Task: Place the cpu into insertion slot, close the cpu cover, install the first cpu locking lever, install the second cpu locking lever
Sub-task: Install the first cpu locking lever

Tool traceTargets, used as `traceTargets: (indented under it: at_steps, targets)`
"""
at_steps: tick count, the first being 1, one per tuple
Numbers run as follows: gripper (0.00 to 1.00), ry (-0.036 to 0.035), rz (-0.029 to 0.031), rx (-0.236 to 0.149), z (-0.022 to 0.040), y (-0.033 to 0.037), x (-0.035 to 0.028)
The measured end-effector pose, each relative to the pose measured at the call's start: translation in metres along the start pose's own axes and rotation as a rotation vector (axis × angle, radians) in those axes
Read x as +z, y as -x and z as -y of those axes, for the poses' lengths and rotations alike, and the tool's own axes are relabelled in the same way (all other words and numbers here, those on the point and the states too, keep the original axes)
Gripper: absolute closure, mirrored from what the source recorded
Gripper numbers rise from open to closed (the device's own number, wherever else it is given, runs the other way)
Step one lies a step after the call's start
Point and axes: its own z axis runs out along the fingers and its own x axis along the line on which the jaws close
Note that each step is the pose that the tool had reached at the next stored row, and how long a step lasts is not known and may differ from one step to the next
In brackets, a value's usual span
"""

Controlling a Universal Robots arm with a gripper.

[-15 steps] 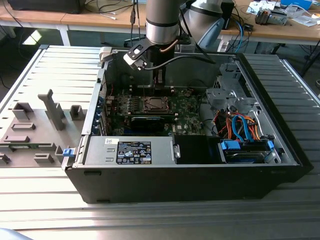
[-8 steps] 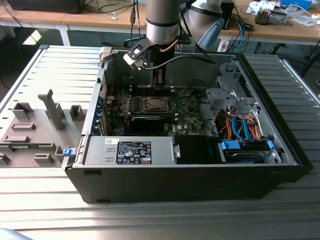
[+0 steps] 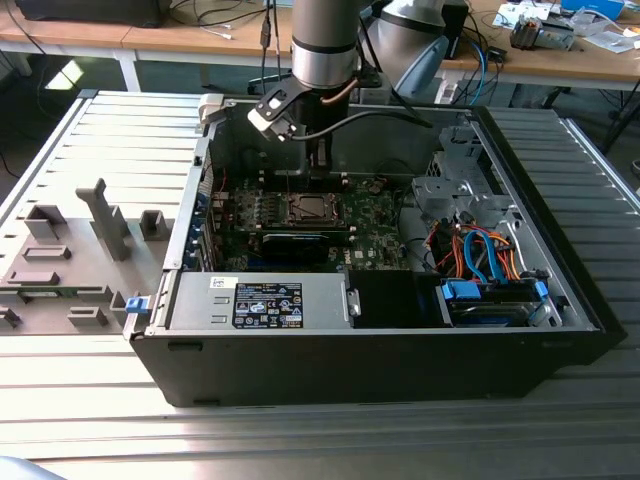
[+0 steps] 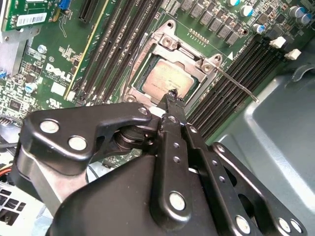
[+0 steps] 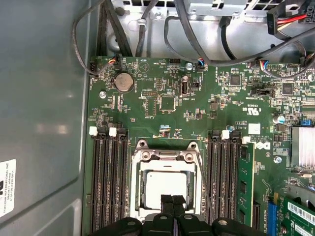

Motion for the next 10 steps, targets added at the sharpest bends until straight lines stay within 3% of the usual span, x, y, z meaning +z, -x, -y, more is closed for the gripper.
traceTargets:
  at_steps: [10]
  targets:
    - [0.89, 0.0006, -0.0011, -0.068, 0.0, 0.0, 0.0]
